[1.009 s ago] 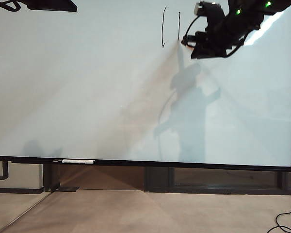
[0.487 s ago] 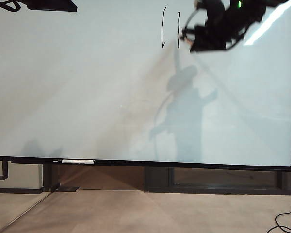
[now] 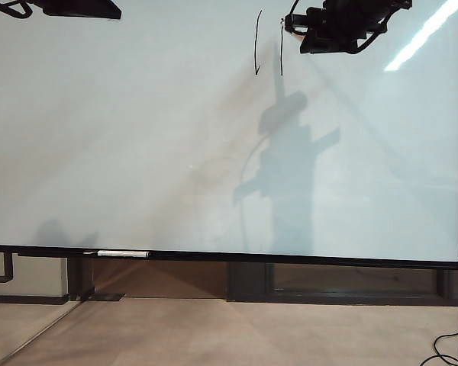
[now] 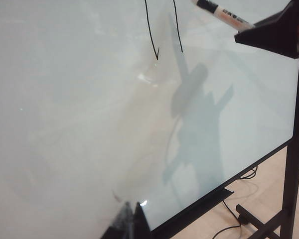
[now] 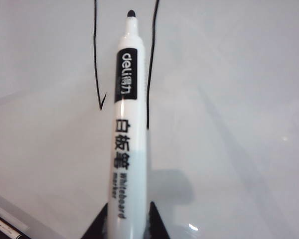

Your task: Reach to the right to find the marker pen, pick it up, and write the number 10 on the whiteboard.

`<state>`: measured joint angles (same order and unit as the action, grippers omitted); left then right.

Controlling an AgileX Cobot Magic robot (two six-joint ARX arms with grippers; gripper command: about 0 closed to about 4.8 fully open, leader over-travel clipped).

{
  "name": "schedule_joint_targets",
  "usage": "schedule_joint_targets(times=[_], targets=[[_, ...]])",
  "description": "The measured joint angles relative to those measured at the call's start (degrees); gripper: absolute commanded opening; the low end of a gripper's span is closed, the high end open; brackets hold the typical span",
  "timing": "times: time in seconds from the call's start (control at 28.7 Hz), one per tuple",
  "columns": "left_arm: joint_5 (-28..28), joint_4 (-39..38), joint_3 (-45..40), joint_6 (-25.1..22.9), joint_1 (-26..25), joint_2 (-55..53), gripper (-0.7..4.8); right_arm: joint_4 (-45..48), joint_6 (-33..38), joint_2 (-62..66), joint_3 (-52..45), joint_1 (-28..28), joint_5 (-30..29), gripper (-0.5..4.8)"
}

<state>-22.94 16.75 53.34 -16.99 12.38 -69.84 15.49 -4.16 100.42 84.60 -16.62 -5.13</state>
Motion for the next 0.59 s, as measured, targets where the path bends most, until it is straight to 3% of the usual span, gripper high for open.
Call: schedule_joint_targets(times=[0.59], targets=[[-1.5, -0.9, 0.0, 0.2, 0.0, 0.0, -0.06, -1.6, -0.3, 1.4, 4.9, 0.0, 0.6, -0.06]])
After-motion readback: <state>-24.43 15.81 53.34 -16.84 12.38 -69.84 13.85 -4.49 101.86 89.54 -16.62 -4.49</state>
